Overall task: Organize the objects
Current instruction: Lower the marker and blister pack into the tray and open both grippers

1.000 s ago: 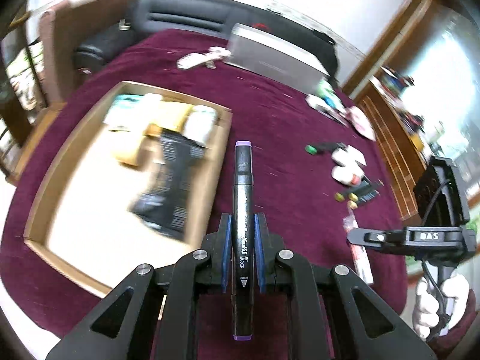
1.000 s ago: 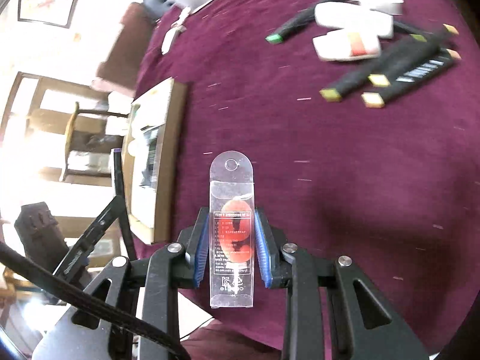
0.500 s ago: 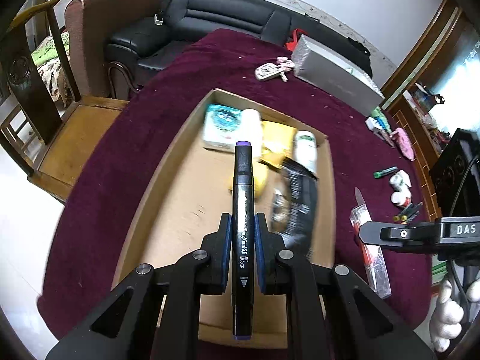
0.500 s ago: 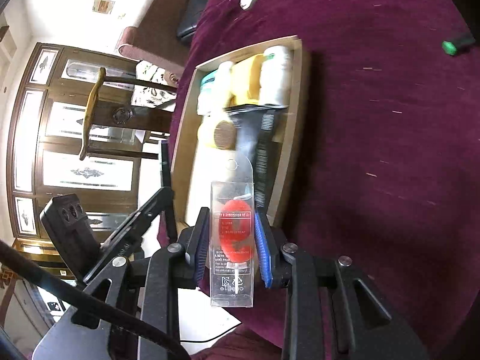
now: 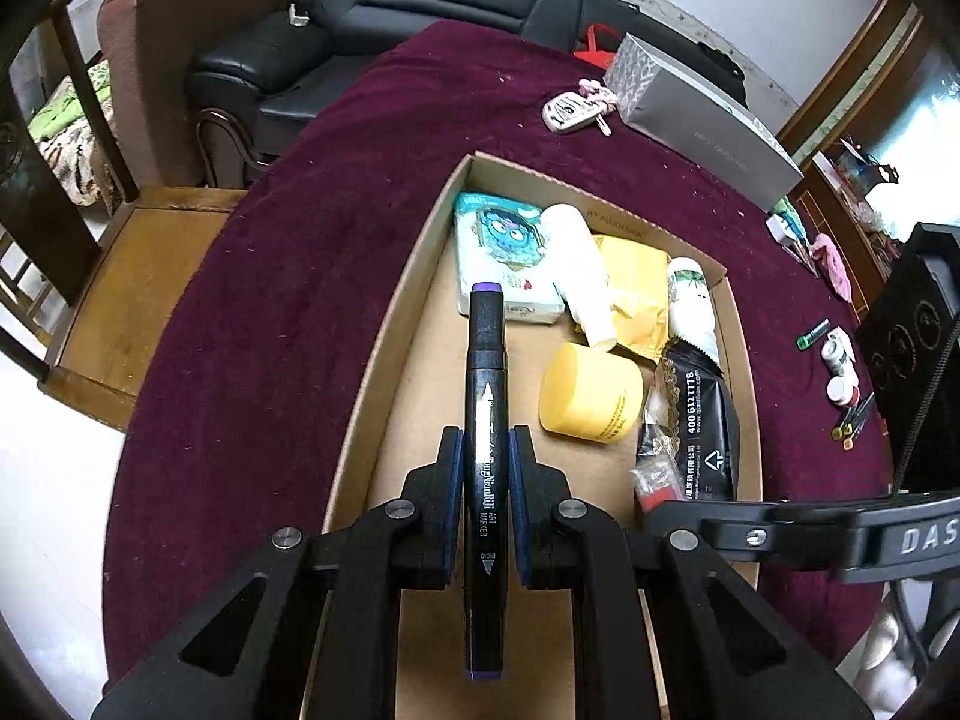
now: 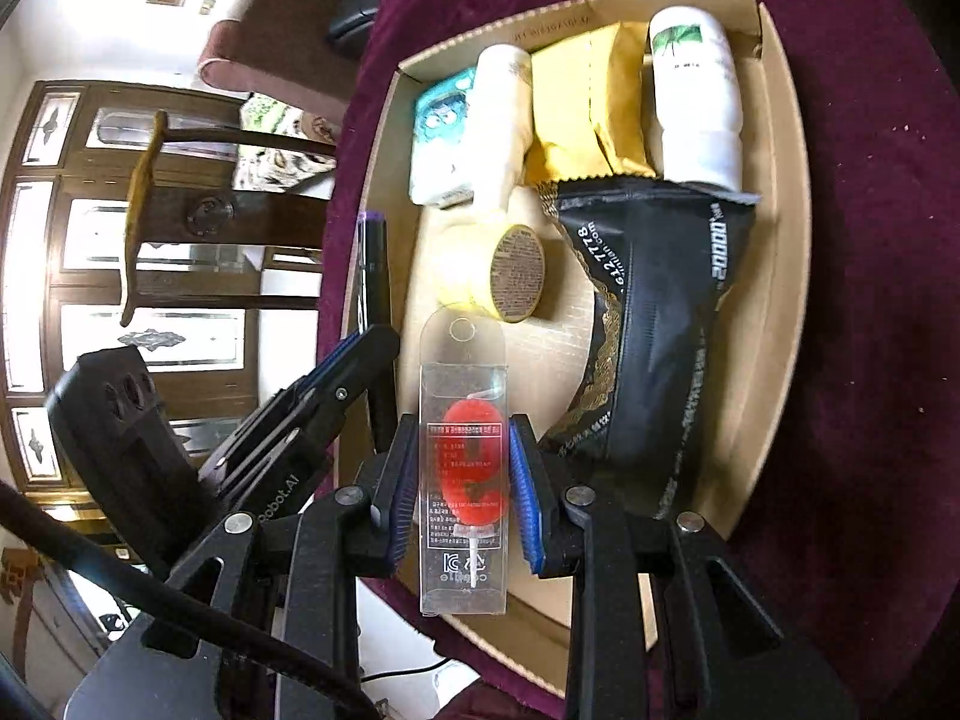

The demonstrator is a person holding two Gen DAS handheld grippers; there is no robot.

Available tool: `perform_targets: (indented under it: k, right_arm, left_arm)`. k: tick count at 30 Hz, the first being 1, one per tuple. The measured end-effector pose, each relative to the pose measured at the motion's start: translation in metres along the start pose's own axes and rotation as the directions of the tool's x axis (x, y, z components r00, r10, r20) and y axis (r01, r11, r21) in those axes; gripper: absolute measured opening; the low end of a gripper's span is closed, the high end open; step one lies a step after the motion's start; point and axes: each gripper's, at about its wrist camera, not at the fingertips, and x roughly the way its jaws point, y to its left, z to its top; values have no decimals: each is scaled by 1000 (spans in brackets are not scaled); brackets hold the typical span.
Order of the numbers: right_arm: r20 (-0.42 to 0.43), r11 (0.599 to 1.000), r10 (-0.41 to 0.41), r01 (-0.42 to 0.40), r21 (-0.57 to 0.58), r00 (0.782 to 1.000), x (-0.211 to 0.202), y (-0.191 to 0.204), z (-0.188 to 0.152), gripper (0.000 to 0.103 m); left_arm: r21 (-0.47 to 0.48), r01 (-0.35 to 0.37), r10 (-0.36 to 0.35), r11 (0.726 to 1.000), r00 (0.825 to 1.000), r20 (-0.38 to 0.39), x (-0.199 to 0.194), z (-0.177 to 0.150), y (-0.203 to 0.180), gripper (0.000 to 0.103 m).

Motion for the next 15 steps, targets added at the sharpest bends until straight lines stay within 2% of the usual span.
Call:
perform_targets:
  k: [15]
  right_arm:
    - [13,994,-108,108,-23,994,21,10,16,26]
  left_arm:
    - [-14,26,-26,1000,998,-51,18,-3,7,11]
